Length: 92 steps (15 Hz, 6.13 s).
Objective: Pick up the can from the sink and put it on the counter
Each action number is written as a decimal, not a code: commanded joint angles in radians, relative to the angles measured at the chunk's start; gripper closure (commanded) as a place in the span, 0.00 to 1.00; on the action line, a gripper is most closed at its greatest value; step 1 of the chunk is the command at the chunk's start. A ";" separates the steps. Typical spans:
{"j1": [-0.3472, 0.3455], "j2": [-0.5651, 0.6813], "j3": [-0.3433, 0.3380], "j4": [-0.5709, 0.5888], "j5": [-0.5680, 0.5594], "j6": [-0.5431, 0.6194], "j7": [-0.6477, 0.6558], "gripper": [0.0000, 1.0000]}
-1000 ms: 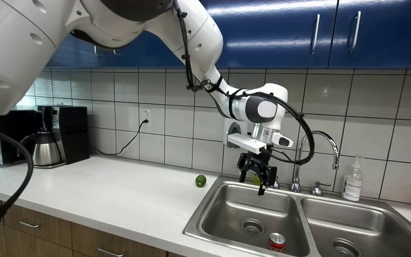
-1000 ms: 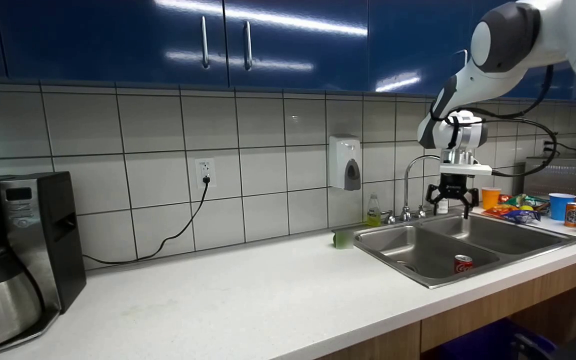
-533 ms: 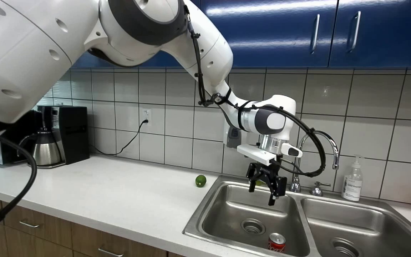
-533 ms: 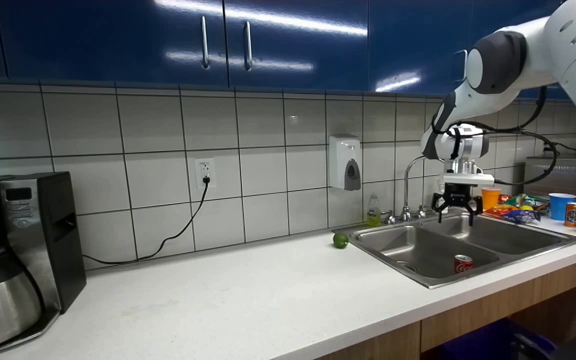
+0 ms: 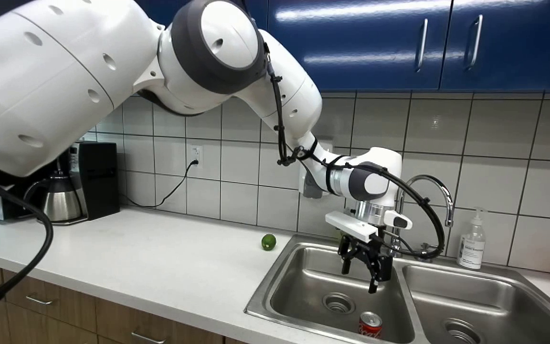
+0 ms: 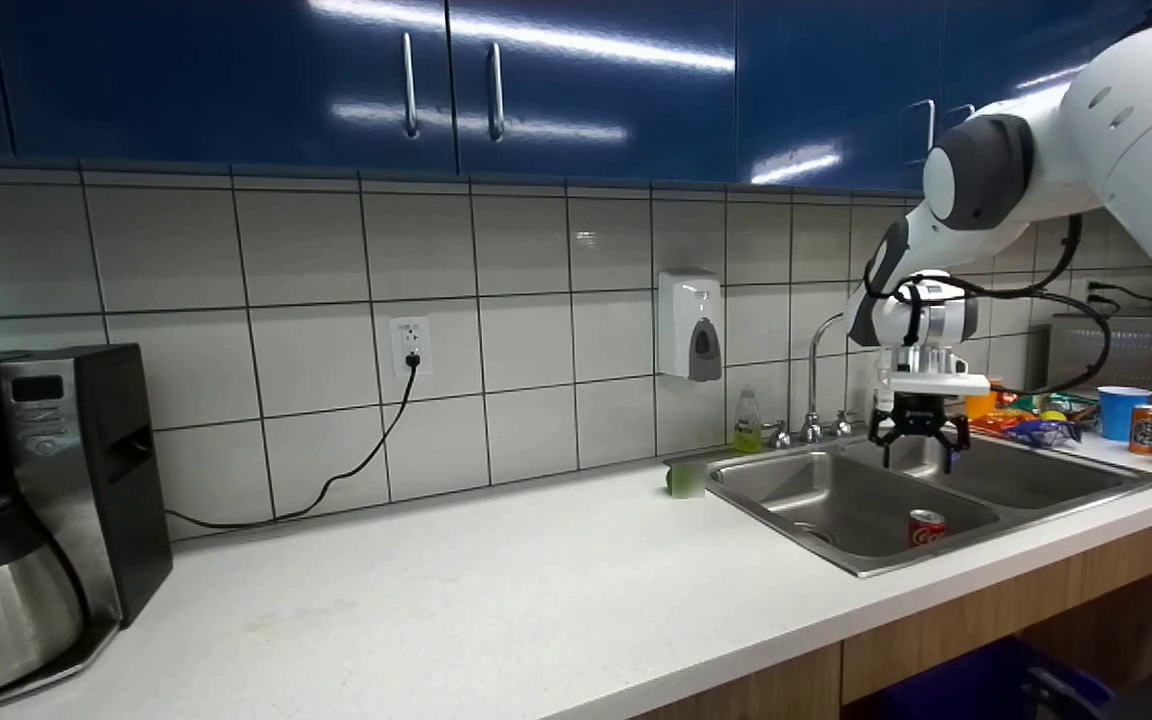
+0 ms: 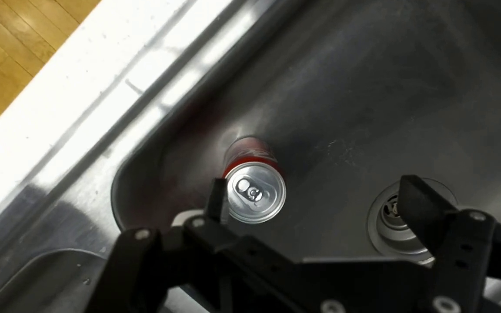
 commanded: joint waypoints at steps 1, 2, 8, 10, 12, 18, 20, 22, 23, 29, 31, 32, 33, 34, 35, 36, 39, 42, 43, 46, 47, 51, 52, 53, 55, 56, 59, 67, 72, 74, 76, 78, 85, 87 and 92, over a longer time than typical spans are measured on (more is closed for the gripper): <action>-0.032 0.063 0.024 0.080 -0.013 0.005 0.007 0.00; -0.033 0.076 0.024 0.088 -0.014 0.008 0.007 0.00; -0.043 0.133 0.024 0.130 -0.020 0.023 0.008 0.00; -0.045 0.148 0.022 0.138 -0.022 0.033 0.010 0.00; -0.048 0.161 0.021 0.143 -0.025 0.042 0.009 0.00; -0.058 0.195 0.023 0.155 -0.025 0.065 0.008 0.00; -0.060 0.205 0.024 0.158 -0.025 0.074 0.007 0.00; -0.062 0.214 0.025 0.162 -0.025 0.079 0.007 0.00; -0.063 0.217 0.025 0.162 -0.025 0.080 0.007 0.00; -0.068 0.246 0.027 0.179 -0.025 0.093 0.007 0.00; -0.068 0.255 0.027 0.185 -0.025 0.096 0.008 0.00; -0.069 0.259 0.027 0.187 -0.026 0.099 0.008 0.00; -0.069 0.265 0.026 0.191 -0.026 0.102 0.008 0.00; -0.069 0.271 0.026 0.194 -0.027 0.105 0.009 0.00; -0.069 0.275 0.026 0.195 -0.027 0.107 0.010 0.00; -0.069 0.279 0.026 0.197 -0.027 0.109 0.011 0.00; -0.067 0.291 0.026 0.206 -0.029 0.112 0.012 0.00; -0.067 0.303 0.026 0.218 -0.030 0.115 0.015 0.00; -0.067 0.306 0.025 0.222 -0.031 0.116 0.016 0.00; -0.067 0.318 0.025 0.238 -0.033 0.118 0.018 0.00; -0.067 0.322 0.025 0.243 -0.033 0.117 0.019 0.00; -0.068 0.331 0.025 0.258 -0.034 0.117 0.021 0.00; -0.069 0.334 0.025 0.263 -0.033 0.116 0.021 0.00; -0.069 0.338 0.025 0.268 -0.034 0.116 0.021 0.00; -0.070 0.342 0.026 0.274 -0.034 0.115 0.019 0.16; -0.070 0.342 0.026 0.276 -0.034 0.115 0.019 0.28; -0.071 0.343 0.026 0.280 -0.034 0.115 0.019 0.51; -0.045 0.315 0.002 0.254 -0.004 0.113 0.004 0.62; -0.036 0.272 0.002 0.232 -0.003 0.111 -0.001 0.62; -0.032 0.249 0.002 0.222 -0.002 0.111 -0.001 0.62; -0.029 0.224 0.002 0.214 -0.001 0.109 -0.002 0.62; -0.025 0.199 0.002 0.204 -0.002 0.110 -0.003 0.62; -0.004 0.091 0.000 0.143 -0.007 0.105 -0.008 0.62; 0.004 0.056 0.000 0.117 -0.008 0.101 -0.010 0.62; 0.035 -0.025 0.004 0.032 -0.014 0.101 -0.017 0.62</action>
